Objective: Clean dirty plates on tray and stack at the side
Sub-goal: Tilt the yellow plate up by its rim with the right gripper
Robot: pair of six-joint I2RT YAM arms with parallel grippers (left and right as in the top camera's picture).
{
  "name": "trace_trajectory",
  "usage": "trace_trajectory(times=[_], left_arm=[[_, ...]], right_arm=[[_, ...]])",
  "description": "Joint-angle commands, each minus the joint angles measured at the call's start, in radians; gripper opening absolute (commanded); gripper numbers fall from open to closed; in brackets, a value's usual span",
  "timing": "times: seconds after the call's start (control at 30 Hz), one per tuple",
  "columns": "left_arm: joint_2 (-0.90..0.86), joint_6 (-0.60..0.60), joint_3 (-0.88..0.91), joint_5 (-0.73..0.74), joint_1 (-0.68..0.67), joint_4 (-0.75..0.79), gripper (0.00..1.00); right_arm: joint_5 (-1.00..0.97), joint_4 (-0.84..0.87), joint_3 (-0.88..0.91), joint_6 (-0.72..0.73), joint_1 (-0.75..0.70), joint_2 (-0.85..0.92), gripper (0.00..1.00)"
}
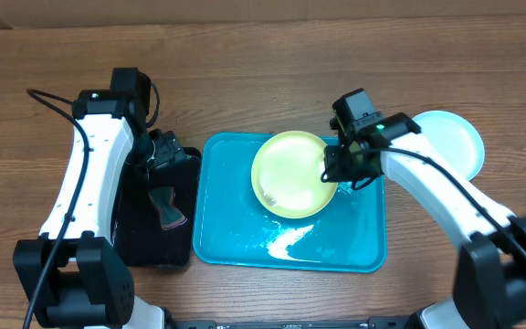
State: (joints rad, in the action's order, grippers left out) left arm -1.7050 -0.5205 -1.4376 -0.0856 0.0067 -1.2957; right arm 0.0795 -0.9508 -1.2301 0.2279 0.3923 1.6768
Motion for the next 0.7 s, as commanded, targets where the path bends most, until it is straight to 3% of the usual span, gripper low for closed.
trace_trajectory(times=[0.0, 0.27, 0.47, 0.67], left_arm=[[0.015, 0.000, -0.020, 0.011, -0.007, -0.013, 1.00], [0.015, 0.001, -0.020, 0.080, -0.007, -0.015, 1.00], [0.015, 0.001, -0.020, 0.084, -0.007, -0.013, 1.00], [0.015, 0.000, -0.020, 0.087, -0.007, -0.014, 1.00]], right_arm=[[-0.085, -0.003, -0.029, -0.053, 0.007, -0.105, 0.04], [-0.385, -0.041, -0.056, -0.119, 0.108, -0.267, 0.04], [-0.695, -0.118, -0.119, -0.159, 0.224, -0.277, 0.04], [-0.823, -0.126, -0.122, -0.185, 0.310, -0.277, 0.04]])
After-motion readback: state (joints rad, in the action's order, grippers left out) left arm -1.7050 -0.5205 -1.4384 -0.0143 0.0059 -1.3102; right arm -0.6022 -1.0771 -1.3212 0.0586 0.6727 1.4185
